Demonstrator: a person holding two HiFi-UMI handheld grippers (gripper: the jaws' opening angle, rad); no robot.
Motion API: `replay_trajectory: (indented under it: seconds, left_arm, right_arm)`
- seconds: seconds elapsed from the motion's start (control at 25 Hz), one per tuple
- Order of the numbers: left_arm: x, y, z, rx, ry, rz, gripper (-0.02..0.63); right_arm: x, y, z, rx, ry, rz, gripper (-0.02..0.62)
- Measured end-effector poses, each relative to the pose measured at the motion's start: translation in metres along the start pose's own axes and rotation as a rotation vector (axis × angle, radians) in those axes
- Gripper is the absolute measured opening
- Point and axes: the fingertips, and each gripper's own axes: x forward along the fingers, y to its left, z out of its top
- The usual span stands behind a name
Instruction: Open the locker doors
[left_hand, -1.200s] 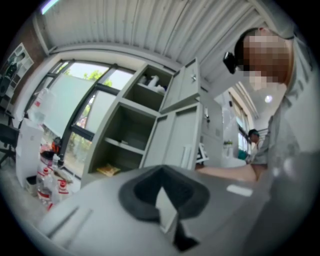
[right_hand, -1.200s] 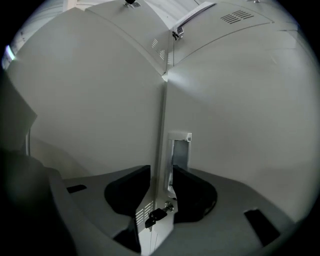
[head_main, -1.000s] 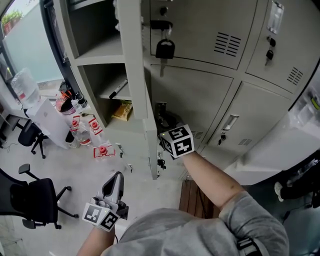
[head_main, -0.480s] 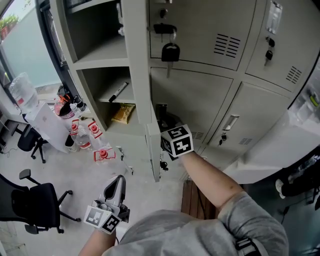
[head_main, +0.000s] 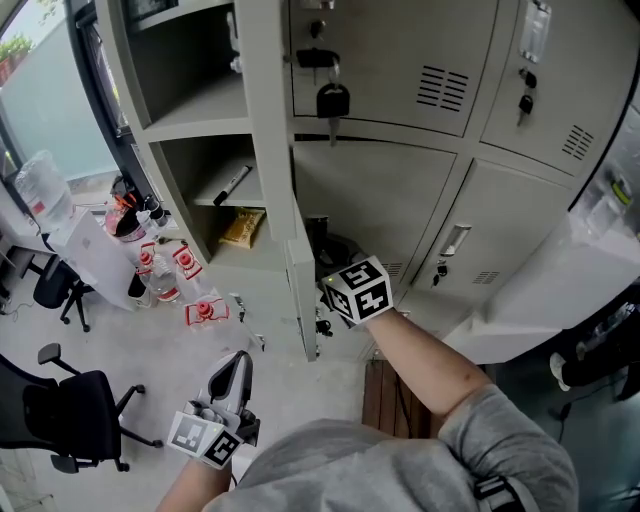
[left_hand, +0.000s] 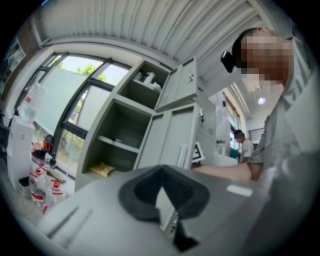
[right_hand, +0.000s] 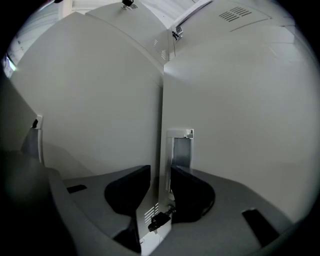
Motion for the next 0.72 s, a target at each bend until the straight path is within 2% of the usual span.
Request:
replay_trajectory:
  seconds: [0.28,0.72]
  left_arm:
    - [-0.004,-0.008,0.001,0.004,0.000,-0.030,0.005]
    - [-0.005,-0.017,0.003,-0.003,-0.005,-0.067,0.005]
  right_arm:
    - [-0.020,0.018,-0.005,-0.030,0.000,0.058,0.118]
    - [-0.052,0.038,-0.011,0.018,-0.021,0.172,0.101]
